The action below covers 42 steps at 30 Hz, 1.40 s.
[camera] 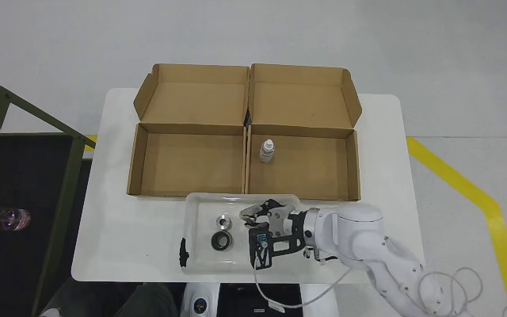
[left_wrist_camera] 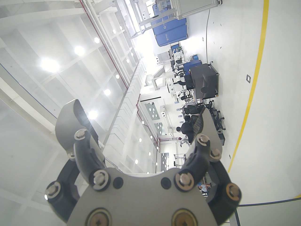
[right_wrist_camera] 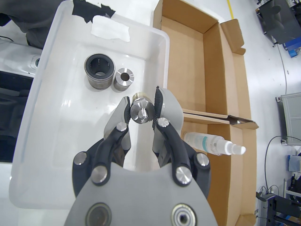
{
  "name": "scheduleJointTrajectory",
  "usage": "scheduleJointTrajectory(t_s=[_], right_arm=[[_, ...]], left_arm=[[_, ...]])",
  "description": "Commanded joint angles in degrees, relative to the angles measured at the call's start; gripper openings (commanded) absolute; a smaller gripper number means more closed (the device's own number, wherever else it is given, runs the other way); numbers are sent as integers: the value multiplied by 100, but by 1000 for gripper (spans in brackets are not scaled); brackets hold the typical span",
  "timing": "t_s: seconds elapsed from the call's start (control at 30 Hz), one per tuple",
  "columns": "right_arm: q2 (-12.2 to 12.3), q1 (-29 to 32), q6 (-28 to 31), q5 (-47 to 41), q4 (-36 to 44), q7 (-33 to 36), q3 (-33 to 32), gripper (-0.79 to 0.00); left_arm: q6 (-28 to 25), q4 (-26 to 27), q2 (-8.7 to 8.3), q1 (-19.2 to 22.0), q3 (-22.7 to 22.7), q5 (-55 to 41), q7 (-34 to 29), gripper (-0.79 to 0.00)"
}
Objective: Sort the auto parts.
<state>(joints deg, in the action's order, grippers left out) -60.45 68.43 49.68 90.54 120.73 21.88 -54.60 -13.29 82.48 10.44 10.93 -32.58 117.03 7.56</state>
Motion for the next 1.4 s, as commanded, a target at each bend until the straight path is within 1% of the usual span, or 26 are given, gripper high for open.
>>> scheduleJointTrajectory(t_s=[0.0, 0.33, 0.7, 1.0, 1.2, 1.37], right_arm=[[22, 39, -15, 52, 66, -143, -110, -785], [116, 207, -64, 95, 276, -551, -674, -785], [167, 209, -116, -74, 250, -643, -1129, -785], [143, -146, -39, -574, -393, -290, -1166, -785], [100, -544, 52, -874, -859, 133, -995, -785], [63, -839, -8, -1075, -1225, 417, -883, -785]], left_arm=[[0, 0, 0, 0, 0, 0, 0, 0], [0, 0, 0, 0, 0, 0, 0, 0], [0, 0, 0, 0, 0, 0, 0, 0], [0, 0, 0, 0, 0, 0, 0, 0], [0, 0, 0, 0, 0, 0, 0, 0], [0, 0, 0, 0, 0, 0, 0, 0]])
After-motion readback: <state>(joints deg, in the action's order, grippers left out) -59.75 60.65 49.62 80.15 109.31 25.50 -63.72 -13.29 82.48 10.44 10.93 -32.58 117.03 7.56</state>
